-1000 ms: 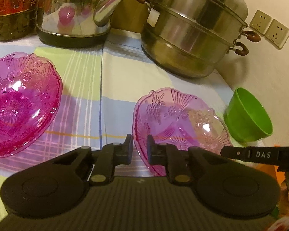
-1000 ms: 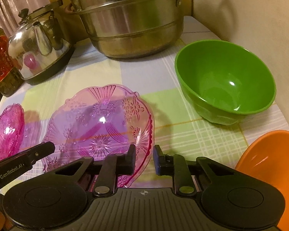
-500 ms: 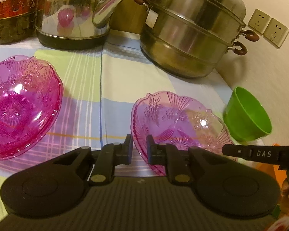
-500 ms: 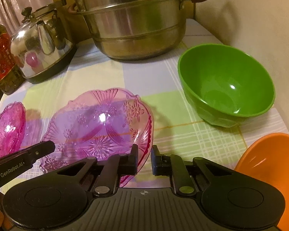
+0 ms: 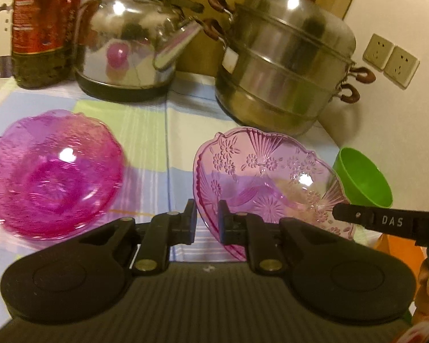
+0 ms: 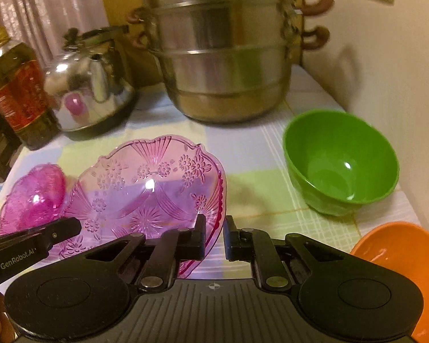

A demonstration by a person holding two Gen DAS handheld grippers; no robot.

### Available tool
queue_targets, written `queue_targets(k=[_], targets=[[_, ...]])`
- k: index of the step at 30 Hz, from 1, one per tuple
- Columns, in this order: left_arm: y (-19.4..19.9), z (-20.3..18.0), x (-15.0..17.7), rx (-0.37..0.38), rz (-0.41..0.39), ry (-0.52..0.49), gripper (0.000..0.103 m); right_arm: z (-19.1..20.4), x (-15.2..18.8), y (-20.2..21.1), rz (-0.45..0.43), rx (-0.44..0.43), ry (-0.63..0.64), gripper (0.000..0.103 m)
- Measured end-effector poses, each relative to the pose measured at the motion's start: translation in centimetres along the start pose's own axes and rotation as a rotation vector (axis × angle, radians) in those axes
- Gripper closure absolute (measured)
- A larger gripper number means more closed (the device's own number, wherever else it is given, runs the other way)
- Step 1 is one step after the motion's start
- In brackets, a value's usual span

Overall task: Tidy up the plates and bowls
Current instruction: 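Lift the pink dish with both grippers and carry it toward the stacked pink dishes, then lower the held pink dish onto the stacked pink dishes with both grippers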

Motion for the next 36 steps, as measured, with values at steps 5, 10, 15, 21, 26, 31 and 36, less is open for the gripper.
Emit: queue_targets(k=[5,10,15,21,26,31,36], targets=[[3.1,1.2,-0.2,-0.025,-0.028,0.006,0.09,2.3,0.0,1.7,-0.018,-0.022,0.009,0.091],[6.5,3.2,-0.6,-0.044,-0.047,0.044,0.09,5.3,0.1,3.6,-0.032,-0.056,0.039,0.091],[10.0,5.3,-1.0,-0.072,-0.074,0.072,0.09,8.8,-0.1,5.4,-0.047,-0.081,0.077,0.091],[13.6,8.0,-1.3,-0.11,-0.097,0.098,0.09,12.6,0.0,6.7,-0.054,-0.116,0.114,0.091],[16.0,10.0,-0.9,-0.138,-0.109,0.111,0.09,15.4,0.4,7.4,-0.054,-0.14,0.136,0.091],[17.7,11.5,-0.5,-0.158,-0.119,0.119,0.09,17.5,1.0,8.3,-0.053,-0.159,0.159,0.091],[18.7,12.6,-0.2,-0.169,-0.12,0.125,0.09,18.8,1.5,8.5,-0.048,-0.169,0.177,0.091]])
Point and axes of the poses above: each gripper's, at about its wrist camera, not at the fingertips, and y roughly against the way its jaws point, z to its left, x to its underside, the point moved 9 cm from there along -y, roughly the way its jaws point, and after that the axes turned 14 degrees about y, right-handed, at the moved point
